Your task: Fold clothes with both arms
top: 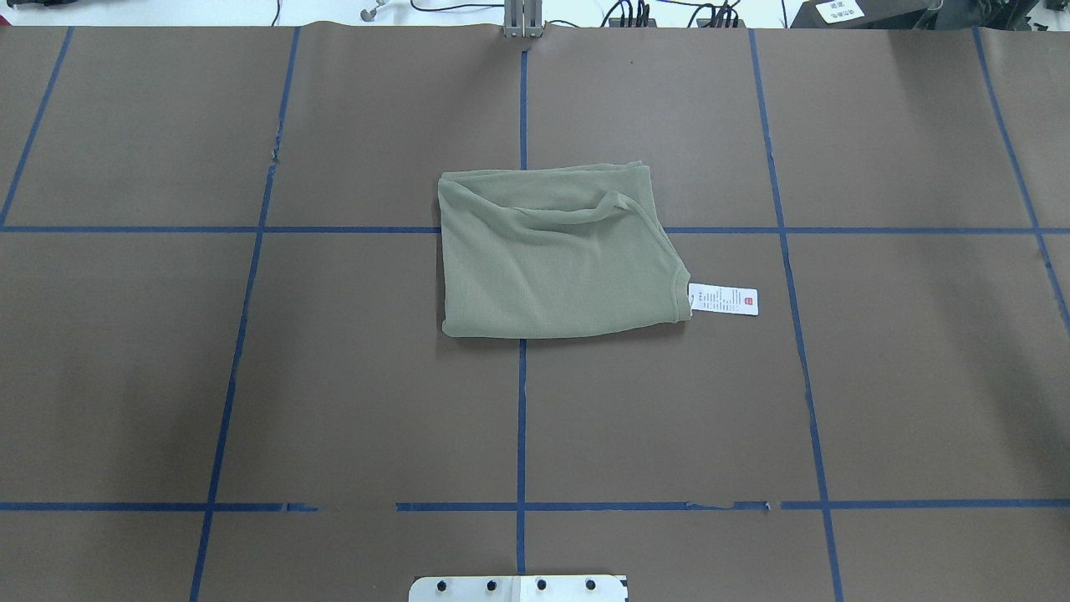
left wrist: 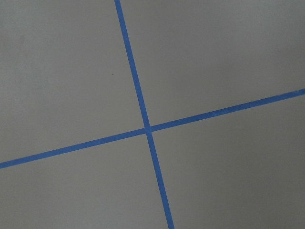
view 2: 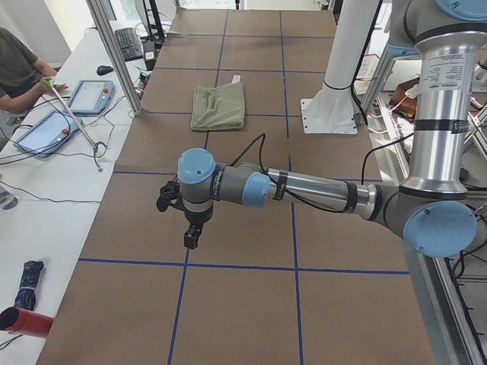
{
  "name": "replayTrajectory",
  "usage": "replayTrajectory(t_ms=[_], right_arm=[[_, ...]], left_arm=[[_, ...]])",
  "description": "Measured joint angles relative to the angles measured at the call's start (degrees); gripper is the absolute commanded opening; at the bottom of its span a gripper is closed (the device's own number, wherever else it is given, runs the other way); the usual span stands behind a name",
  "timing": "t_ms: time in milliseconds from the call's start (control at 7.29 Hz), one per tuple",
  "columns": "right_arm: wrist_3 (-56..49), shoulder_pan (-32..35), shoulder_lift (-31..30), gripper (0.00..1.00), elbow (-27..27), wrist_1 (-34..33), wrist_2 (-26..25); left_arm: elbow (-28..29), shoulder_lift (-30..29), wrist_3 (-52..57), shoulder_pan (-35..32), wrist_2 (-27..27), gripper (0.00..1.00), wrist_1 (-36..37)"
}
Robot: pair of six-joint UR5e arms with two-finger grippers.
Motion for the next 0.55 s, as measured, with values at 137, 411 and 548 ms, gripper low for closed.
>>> replayTrajectory(t_ms=[137, 411, 548], right_arm=[[0.03, 0.01, -0.09, 1.00, -0.21, 0.00, -0.35], [0.21, 0.02, -0.32, 1.00, -0.90, 0.03, -1.39], [0.40, 0.05, -0.41, 1.00, -1.04, 0.02, -1.43]], left_arm=[[-0.60, 0.05, -0.05, 0.00, -0.90, 1.00, 0.19], [-1.77, 0.27, -0.17, 0.01, -3.14, 1.00, 0.29], [-2.25, 0.27, -0.35, 0.05, -4.47, 1.00, 0.05]])
